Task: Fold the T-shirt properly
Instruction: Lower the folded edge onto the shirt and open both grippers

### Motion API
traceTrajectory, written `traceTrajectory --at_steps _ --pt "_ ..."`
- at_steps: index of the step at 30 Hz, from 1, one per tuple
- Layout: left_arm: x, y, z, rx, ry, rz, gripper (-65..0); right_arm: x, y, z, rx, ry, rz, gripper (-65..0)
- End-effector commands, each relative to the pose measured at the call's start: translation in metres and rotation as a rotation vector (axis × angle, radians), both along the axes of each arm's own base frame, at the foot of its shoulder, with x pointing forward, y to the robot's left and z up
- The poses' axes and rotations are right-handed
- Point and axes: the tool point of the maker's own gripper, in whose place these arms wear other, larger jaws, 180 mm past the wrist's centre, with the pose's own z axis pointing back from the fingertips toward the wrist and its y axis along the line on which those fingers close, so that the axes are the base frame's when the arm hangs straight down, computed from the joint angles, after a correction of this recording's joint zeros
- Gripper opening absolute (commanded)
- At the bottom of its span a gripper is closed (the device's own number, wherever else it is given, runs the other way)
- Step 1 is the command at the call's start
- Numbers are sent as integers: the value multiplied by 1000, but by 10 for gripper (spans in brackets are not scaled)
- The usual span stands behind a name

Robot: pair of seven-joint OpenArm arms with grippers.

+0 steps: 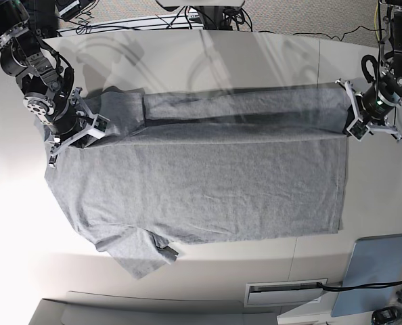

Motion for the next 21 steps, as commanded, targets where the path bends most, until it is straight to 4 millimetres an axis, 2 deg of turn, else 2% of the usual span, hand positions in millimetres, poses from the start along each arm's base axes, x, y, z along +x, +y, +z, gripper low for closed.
traceTrajectory --at_steps 1,10,15,21 --pt "9 5 13 14 -42 -5 -650 10 -7 14 -20 -48 -6 -650" --pt "28 5 27 12 -93 -2 -650 9 2 10 9 -47 -17 -650" --pt "35 13 25 3 -97 20 -650 9 0 9 1 -45 -25 -650" --pt "35 15 22 -2 -91 24 -650 9 0 9 1 -45 -26 -650"
